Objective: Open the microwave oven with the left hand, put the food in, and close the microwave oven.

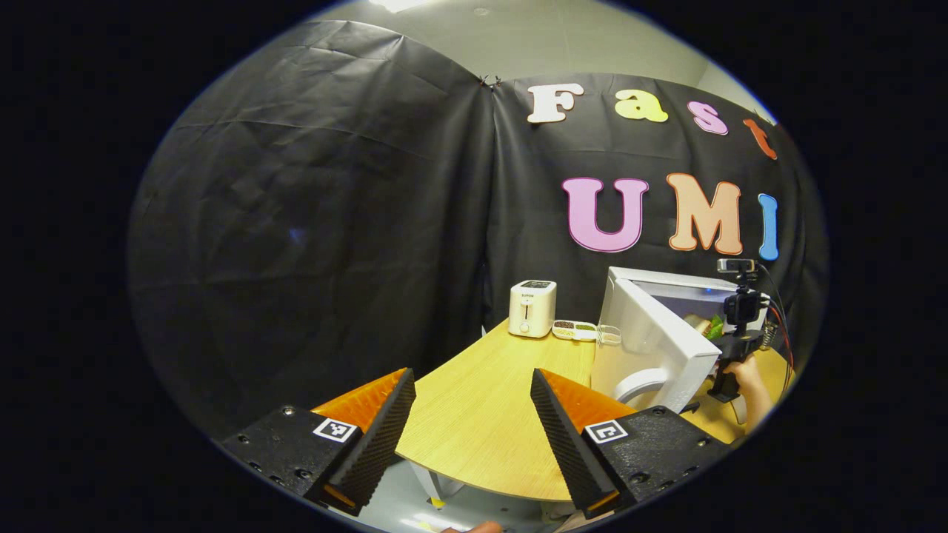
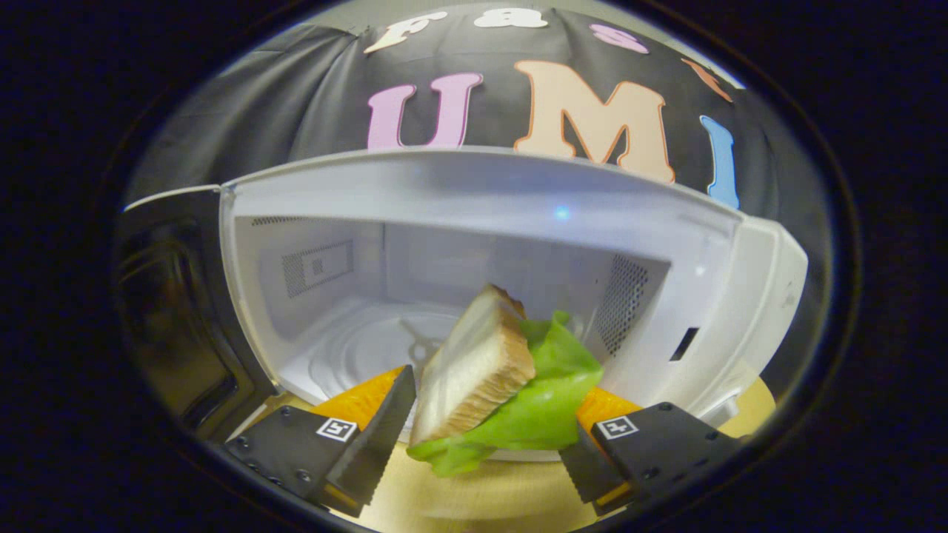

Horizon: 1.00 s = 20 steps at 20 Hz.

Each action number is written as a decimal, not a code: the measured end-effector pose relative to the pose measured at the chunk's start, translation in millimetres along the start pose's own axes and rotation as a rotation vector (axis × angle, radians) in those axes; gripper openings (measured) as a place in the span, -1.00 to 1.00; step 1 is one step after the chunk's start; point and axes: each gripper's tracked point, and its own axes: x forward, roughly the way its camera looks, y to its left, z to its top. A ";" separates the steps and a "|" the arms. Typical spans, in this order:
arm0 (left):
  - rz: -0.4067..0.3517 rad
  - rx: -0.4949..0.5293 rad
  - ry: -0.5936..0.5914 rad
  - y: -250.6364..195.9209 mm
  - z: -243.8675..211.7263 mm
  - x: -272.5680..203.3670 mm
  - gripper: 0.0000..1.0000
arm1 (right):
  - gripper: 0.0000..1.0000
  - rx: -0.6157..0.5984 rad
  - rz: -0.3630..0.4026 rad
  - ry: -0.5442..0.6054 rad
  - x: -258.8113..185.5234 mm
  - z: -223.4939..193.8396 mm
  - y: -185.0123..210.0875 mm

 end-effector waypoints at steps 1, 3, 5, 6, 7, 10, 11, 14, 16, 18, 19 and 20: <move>-0.001 -0.002 -0.003 0.1 -0.1 -0.4 0.92 | 0.96 -0.009 -0.016 -0.017 -2.9 5.8 -5.1; -0.007 -0.003 -0.010 -2.1 1.2 -1.8 0.92 | 1.00 -0.022 -0.032 -0.069 -12.6 18.7 -12.3; -0.010 -0.002 -0.015 -1.8 2.3 -2.9 0.92 | 0.96 -0.027 -0.034 -0.113 -23.1 28.2 -18.9; -0.010 -0.002 -0.018 -2.3 3.5 -3.0 0.92 | 0.96 -0.024 -0.023 -0.129 -29.5 32.7 -19.7; -0.011 -0.004 -0.019 -3.3 3.2 -3.3 0.92 | 0.97 -0.020 -0.010 -0.143 -36.7 35.6 -20.6; -0.015 -0.009 -0.021 -3.6 2.9 -3.7 0.92 | 0.99 -0.033 0.037 -0.189 -62.9 47.4 -23.9; -0.016 -0.010 -0.021 -4.7 2.1 -3.8 0.92 | 1.00 -0.042 0.050 -0.200 -72.8 50.1 -26.3; -0.018 -0.013 -0.023 -6.2 4.1 -5.2 0.92 | 0.96 -0.071 0.097 -0.222 -108.5 60.8 -35.2; -0.025 -0.016 -0.027 -9.5 5.4 -4.7 0.92 | 0.96 -0.081 0.133 -0.231 -134.1 66.4 -42.8; -0.036 -0.019 -0.022 -13.5 2.5 -4.6 0.92 | 0.96 -0.072 0.166 -0.229 -159.9 73.7 -50.8; -0.041 -0.020 -0.019 -15.4 2.1 -3.8 0.92 | 0.96 -0.068 0.172 -0.230 -170.8 76.9 -58.5; -0.046 -0.020 -0.016 -17.3 0.5 -3.4 0.84 | 1.00 -0.058 0.170 -0.236 -182.9 84.5 -68.6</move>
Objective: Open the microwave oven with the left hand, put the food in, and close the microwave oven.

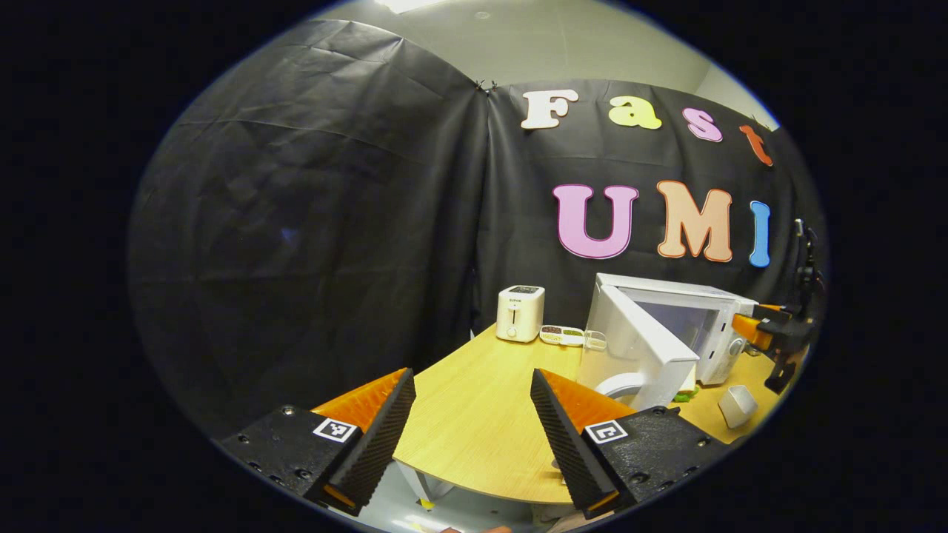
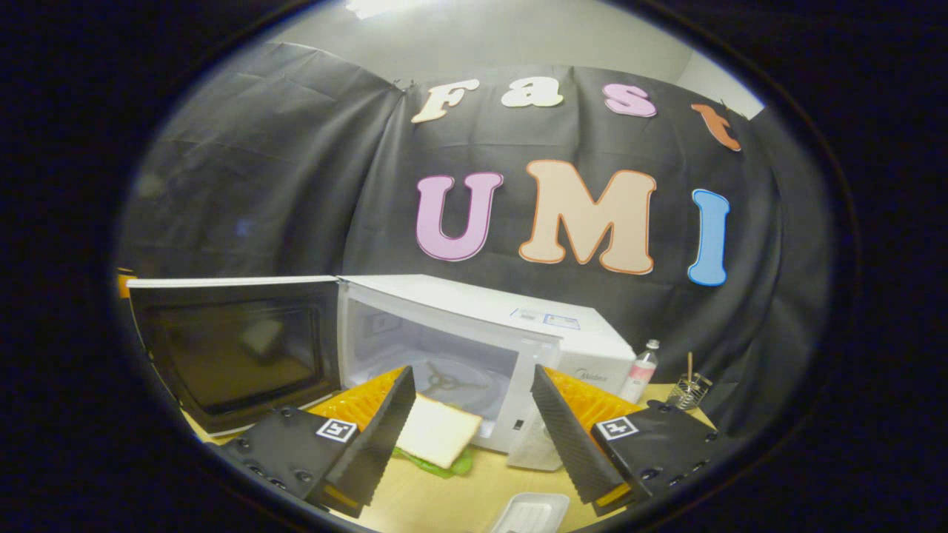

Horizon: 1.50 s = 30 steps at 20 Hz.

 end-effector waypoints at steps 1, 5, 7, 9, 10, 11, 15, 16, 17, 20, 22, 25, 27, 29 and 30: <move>-0.004 0.002 0.002 -1.7 -2.0 -0.2 0.84 | 0.96 0.016 -0.009 -0.012 -10.1 9.4 -11.2; -0.015 0.008 -0.007 -5.7 1.2 0.7 0.91 | 0.94 0.079 -0.086 -0.069 -35.6 44.2 -63.4; -0.022 0.011 -0.011 -8.6 2.5 0.4 0.91 | 0.94 0.098 -0.137 -0.086 -42.6 54.2 -90.8; -0.036 0.015 -0.011 -14.0 2.2 2.2 0.82 | 0.94 0.120 -0.168 -0.094 -48.9 59.6 -107.5; -0.049 0.019 -0.013 -19.1 2.9 3.7 0.70 | 1.00 0.131 -0.182 -0.096 -50.5 62.9 -115.7; -0.060 0.027 -0.012 -22.9 1.3 3.9 0.58 | 1.00 0.143 -0.193 -0.097 -51.6 64.8 -123.8; -0.091 0.079 0.002 -38.8 -5.0 13.3 -0.14 | 0.94 0.119 -0.228 -0.105 -54.4 75.3 -145.9; -0.100 0.087 0.009 -44.7 -7.1 15.2 -0.39 | 0.94 0.111 -0.237 -0.111 -56.0 78.5 -149.5; -0.106 0.090 0.012 -48.3 -8.5 17.1 -0.60 | 0.94 0.110 -0.238 -0.116 -56.7 81.4 -151.4; -0.131 0.083 0.011 -60.4 -7.7 21.4 -0.96 | 0.94 0.119 -0.246 -0.122 -55.5 83.3 -160.1; -0.146 0.087 0.005 -69.5 -4.4 22.2 -0.98 | 0.94 0.112 -0.265 -0.120 -54.5 81.1 -171.1; -0.152 0.108 -0.002 -77.9 -2.9 22.3 -0.99 | 1.00 0.125 -0.293 -0.113 -50.4 76.4 -188.6; -0.148 0.125 -0.015 -83.2 0.5 22.8 -0.99 | 0.94 0.128 -0.316 -0.088 -48.1 71.0 -202.4; -0.163 0.126 -0.021 -96.0 3.8 19.1 -0.99 | 0.93 0.122 -0.358 -0.086 -48.0 71.3 -221.0; -0.177 0.125 -0.024 -103.9 5.7 16.6 -0.98 | 0.93 0.120 -0.373 -0.084 -47.9 69.9 -228.1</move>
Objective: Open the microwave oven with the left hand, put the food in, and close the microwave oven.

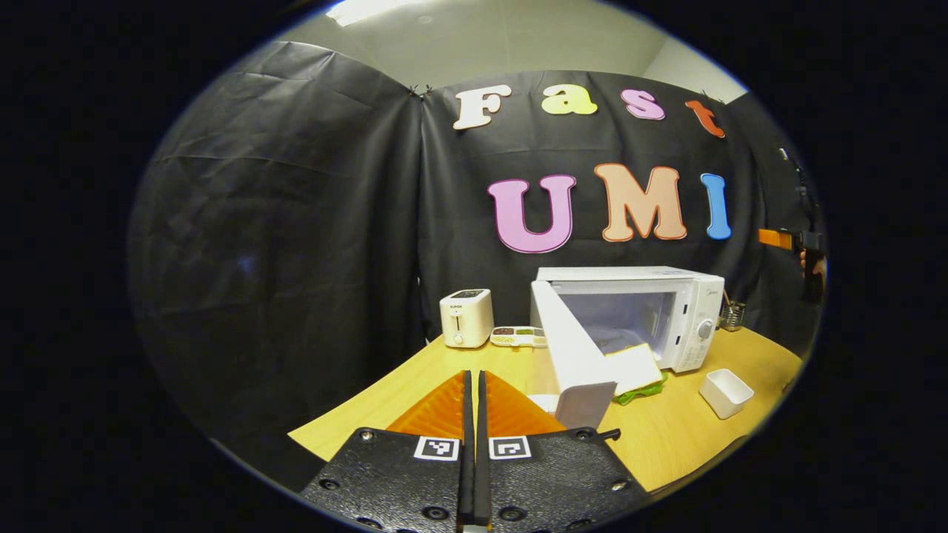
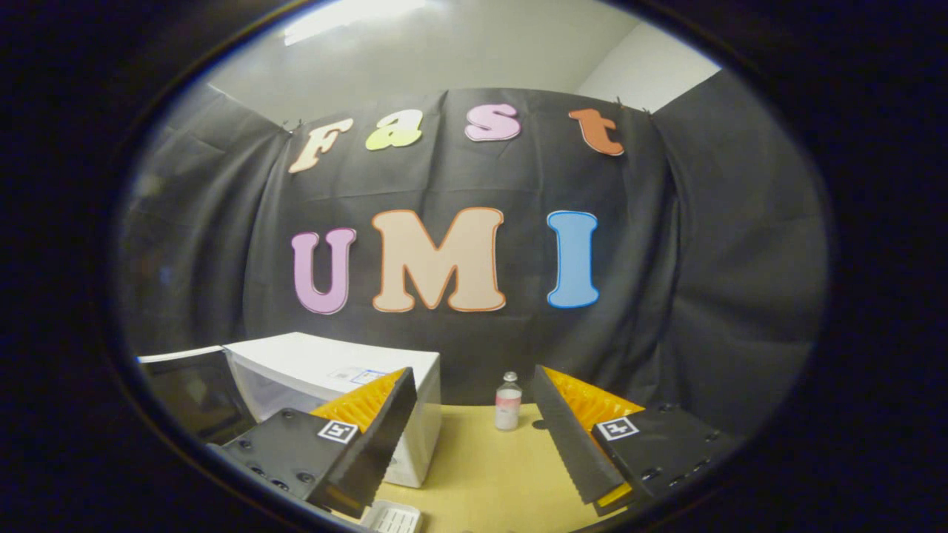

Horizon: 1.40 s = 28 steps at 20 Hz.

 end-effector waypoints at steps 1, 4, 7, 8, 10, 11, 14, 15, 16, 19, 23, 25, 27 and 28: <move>-0.013 0.000 0.001 -8.5 1.3 0.3 -0.98 | 0.94 0.001 -0.016 0.001 3.4 0.3 -6.2; -0.049 0.006 -0.004 -33.0 3.1 0.7 -0.99 | 1.00 0.028 -0.035 0.016 11.7 -4.7 -19.0; -0.084 0.002 -0.015 -59.4 5.1 2.5 -0.99 | 1.00 0.042 -0.043 0.041 17.1 -13.1 -25.4; -0.104 0.000 -0.020 -71.3 5.8 3.6 -0.99 | 1.00 0.032 -0.050 0.047 17.3 -15.2 -27.7; -0.149 0.002 -0.026 -95.9 6.7 6.4 -0.99 | 0.93 0.010 -0.068 0.044 17.5 -13.6 -32.7; -0.173 0.007 -0.029 -107.0 7.6 6.8 -0.99 | 0.94 0.010 -0.073 0.040 16.5 -11.9 -33.2; -0.240 0.017 -0.034 -141.9 7.8 16.4 -0.99 | 0.94 0.036 -0.051 0.022 15.4 -6.5 -22.5; -0.258 0.012 -0.036 -151.3 8.1 19.2 -0.99 | 1.00 0.037 -0.039 0.023 17.4 -9.2 -18.4; -0.275 0.003 -0.038 -161.2 8.8 21.8 -0.99 | 0.94 0.031 -0.031 0.026 17.0 -9.9 -14.9; -0.305 -0.027 -0.035 -186.6 8.6 34.1 -0.99 | 0.93 0.015 -0.022 0.024 16.1 -8.4 -10.5; -0.309 -0.036 -0.033 -211.7 7.4 52.4 -0.99 | 0.94 0.008 0.002 0.020 14.9 -7.9 -1.7; -0.322 -0.048 -0.034 -226.0 6.8 60.7 -0.99 | 0.94 0.003 0.003 0.022 14.8 -8.1 -2.0; -0.328 -0.056 -0.044 -238.9 8.0 69.5 -0.98 | 0.96 0.010 0.010 0.022 13.7 -8.0 -0.5; -0.330 -0.058 -0.051 -244.7 8.4 73.9 -0.98 | 1.00 0.012 0.013 0.022 13.2 -8.1 -0.3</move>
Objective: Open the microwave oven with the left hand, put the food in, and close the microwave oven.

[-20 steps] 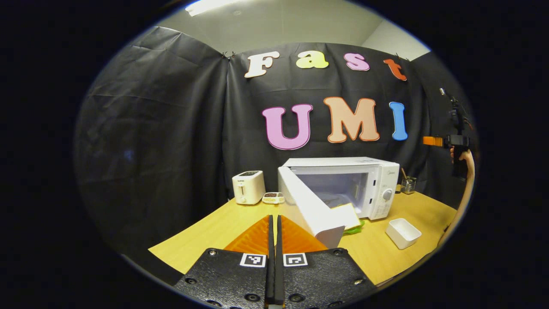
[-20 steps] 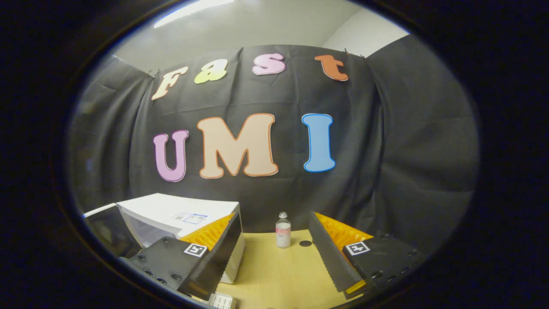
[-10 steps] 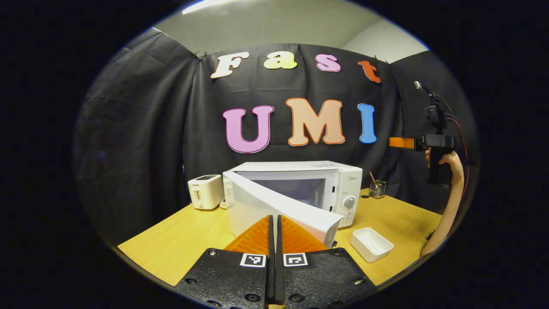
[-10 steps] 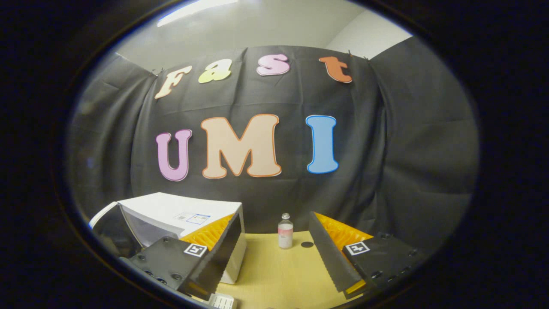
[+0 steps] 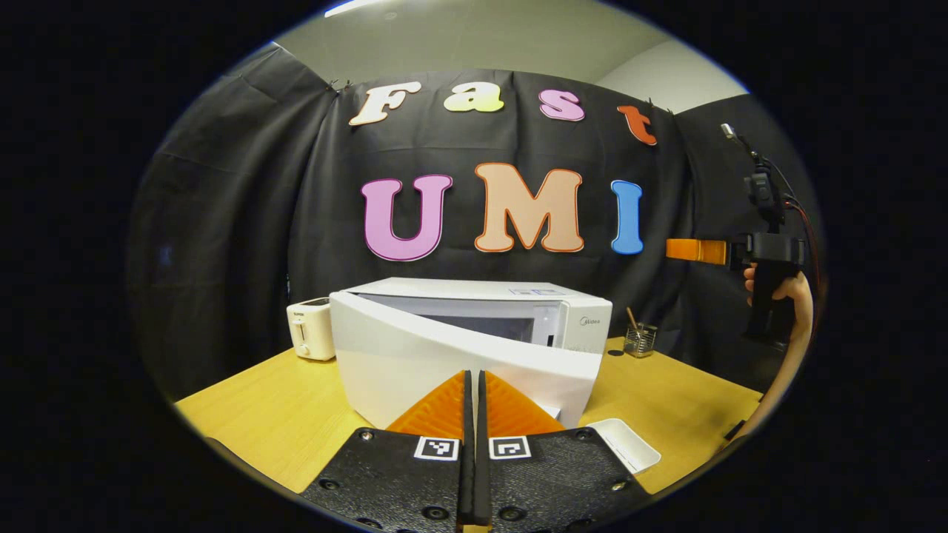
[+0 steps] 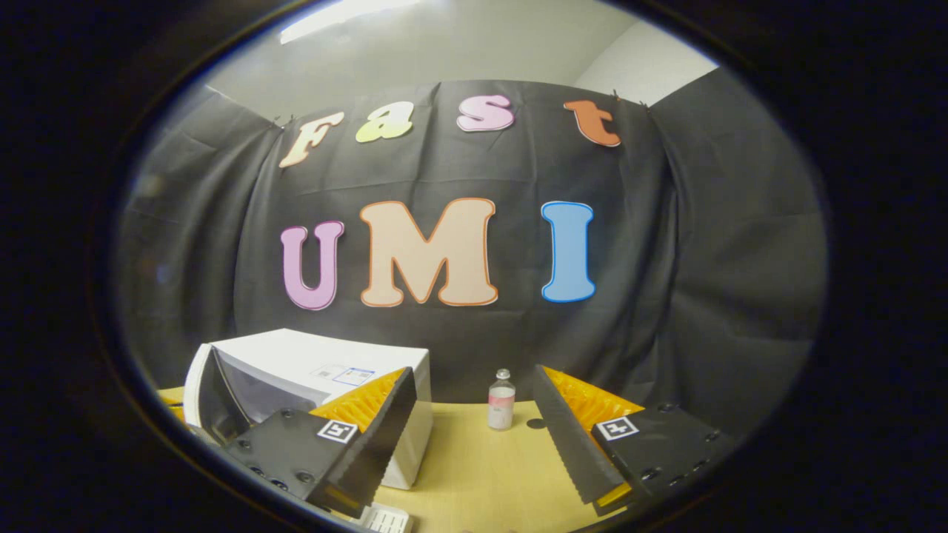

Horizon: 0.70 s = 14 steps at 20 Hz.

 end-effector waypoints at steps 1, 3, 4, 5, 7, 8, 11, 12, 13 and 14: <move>0.002 0.005 -0.010 -2.7 0.9 5.8 -0.98 | 1.00 -0.001 0.001 -0.002 0.1 0.9 -0.7; 0.018 0.023 -0.029 -5.3 3.3 17.5 -0.99 | 1.00 0.001 -0.003 -0.007 -1.1 2.7 -2.8; 0.028 0.027 -0.039 -5.7 5.6 23.3 -0.99 | 1.00 0.004 -0.002 -0.008 -1.6 3.4 -3.3; 0.036 0.027 -0.046 -6.6 5.4 28.5 -0.99 | 1.00 0.010 0.000 -0.008 -1.3 2.9 -2.9; 0.045 0.024 -0.059 -8.9 8.0 37.8 -0.99 | 1.00 0.013 0.007 -0.008 -2.4 3.3 -3.7; 0.046 0.020 -0.061 -11.3 9.4 43.1 -1.00 | 1.00 0.017 0.004 -0.009 -3.0 4.4 -6.0; 0.049 0.010 -0.062 -17.8 7.2 59.6 -0.99 | 0.93 0.034 -0.003 -0.011 -3.3 4.4 -12.7; 0.050 0.009 -0.059 -19.6 7.2 65.0 -0.99 | 0.94 0.040 -0.009 -0.010 -3.2 4.4 -16.1; 0.047 0.008 -0.058 -22.0 4.9 69.6 -0.99 | 0.93 0.046 -0.018 -0.011 -2.0 5.1 -20.2; 0.044 0.005 -0.053 -23.8 3.5 75.1 -0.99 | 0.93 0.051 -0.029 -0.015 -2.3 6.9 -24.7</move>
